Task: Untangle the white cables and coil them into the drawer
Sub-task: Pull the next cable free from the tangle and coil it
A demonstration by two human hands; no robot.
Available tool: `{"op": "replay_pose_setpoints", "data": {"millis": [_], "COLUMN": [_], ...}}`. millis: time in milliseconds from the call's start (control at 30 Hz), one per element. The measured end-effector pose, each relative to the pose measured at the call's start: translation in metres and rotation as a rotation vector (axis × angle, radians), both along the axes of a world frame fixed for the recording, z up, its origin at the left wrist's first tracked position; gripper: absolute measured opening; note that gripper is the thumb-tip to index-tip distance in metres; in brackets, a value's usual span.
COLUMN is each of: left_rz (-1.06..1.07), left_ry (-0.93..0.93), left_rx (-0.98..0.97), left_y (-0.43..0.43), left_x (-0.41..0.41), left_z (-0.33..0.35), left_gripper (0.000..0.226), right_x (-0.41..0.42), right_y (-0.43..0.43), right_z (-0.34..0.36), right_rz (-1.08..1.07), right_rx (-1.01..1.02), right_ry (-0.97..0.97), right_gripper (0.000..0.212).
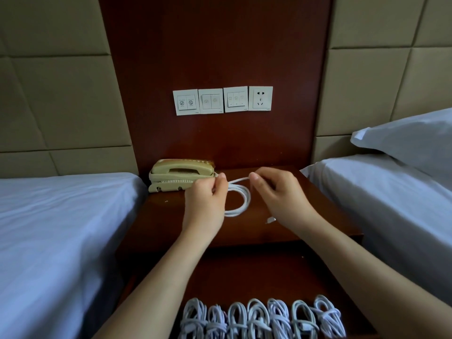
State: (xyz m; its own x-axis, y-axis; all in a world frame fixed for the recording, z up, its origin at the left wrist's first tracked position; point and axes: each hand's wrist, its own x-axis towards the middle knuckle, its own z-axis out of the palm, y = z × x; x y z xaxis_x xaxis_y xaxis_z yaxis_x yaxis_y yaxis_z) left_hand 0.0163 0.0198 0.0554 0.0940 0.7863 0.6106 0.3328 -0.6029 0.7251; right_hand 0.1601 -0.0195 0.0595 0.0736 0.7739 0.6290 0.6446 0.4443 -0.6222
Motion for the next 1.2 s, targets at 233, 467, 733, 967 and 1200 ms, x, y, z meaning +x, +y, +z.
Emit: {"op": "replay_pose_setpoints", "data": {"millis": [233,467,733,967,1200], "left_rz": [-0.160,0.122,0.227,0.049,-0.308], "left_ry": [-0.115,-0.118,0.188,0.320,0.218], "left_rx": [-0.147,-0.022,0.137,0.018,-0.177], "left_y": [-0.002,0.014,0.008,0.007,0.004], "left_x": [0.001,-0.011,-0.013,-0.006,0.001], "left_z": [0.005,-0.001,-0.001,-0.002,-0.004], "left_gripper": [0.045,0.049,0.053,0.050,0.049], "right_x": [0.004,-0.028,-0.032,-0.013,0.005], "right_y": [0.003,-0.009,-0.009,-0.010,-0.008], "right_z": [-0.004,-0.010,-0.018,-0.010,-0.001], "right_rz": [0.017,0.112,0.050,-0.002,0.155], "right_rx": [-0.127,-0.139,0.085,0.022,-0.104], "right_ry": [-0.099,-0.585,-0.646,-0.425,-0.148], "right_gripper": [0.031,0.024,0.047,0.028,0.035]}}
